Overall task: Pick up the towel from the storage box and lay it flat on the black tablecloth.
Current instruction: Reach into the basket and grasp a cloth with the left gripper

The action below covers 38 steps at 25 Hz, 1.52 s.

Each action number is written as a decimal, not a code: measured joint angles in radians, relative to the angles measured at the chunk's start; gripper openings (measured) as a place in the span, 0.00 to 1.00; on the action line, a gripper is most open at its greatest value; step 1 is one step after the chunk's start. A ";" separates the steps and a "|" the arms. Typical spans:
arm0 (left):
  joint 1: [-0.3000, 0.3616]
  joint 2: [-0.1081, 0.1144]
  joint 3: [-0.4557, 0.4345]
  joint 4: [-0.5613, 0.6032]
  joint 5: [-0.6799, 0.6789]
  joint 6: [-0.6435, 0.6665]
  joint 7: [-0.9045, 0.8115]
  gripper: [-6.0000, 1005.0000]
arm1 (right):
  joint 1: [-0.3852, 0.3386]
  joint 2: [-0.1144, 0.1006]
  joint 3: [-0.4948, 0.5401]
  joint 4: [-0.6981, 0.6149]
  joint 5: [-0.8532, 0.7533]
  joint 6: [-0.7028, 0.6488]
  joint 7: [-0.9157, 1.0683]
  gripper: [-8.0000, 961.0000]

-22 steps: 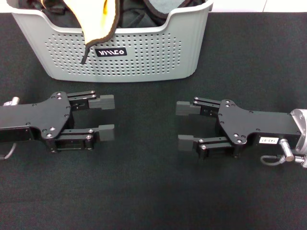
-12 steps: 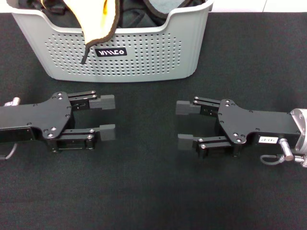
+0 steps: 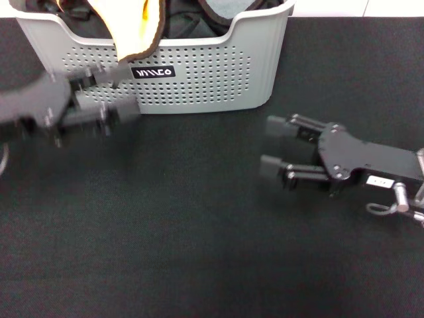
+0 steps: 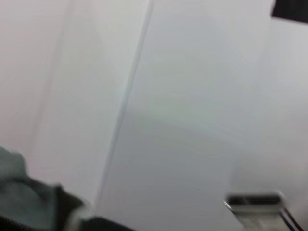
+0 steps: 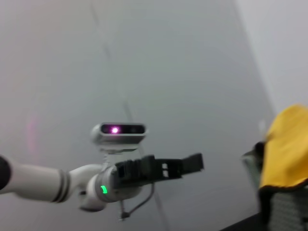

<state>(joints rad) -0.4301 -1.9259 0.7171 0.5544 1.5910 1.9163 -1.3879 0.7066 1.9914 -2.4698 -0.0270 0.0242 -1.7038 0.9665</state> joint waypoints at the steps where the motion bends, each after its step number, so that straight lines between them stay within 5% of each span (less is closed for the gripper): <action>1: -0.004 -0.003 -0.017 0.014 0.000 -0.010 -0.021 0.75 | -0.013 0.000 0.019 0.000 0.000 0.001 -0.010 0.90; 10: -0.047 -0.027 -0.055 0.454 0.018 -0.293 -0.411 0.75 | -0.088 0.001 0.100 0.000 -0.003 0.019 -0.067 0.90; 15: -0.108 -0.026 -0.051 0.617 0.199 -0.475 -0.545 0.75 | -0.104 0.012 0.101 0.001 -0.004 0.032 -0.074 0.90; 23: -0.202 -0.020 -0.055 0.586 0.490 -0.517 -0.658 0.74 | -0.120 0.021 0.104 -0.005 0.005 0.058 -0.095 0.90; 38: -0.224 -0.012 -0.048 0.513 0.509 -0.492 -0.685 0.65 | -0.099 0.022 0.105 -0.012 0.007 0.128 -0.121 0.90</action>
<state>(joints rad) -0.6536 -1.9380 0.6689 1.0669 2.1004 1.4248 -2.0726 0.6073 2.0137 -2.3653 -0.0394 0.0310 -1.5754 0.8456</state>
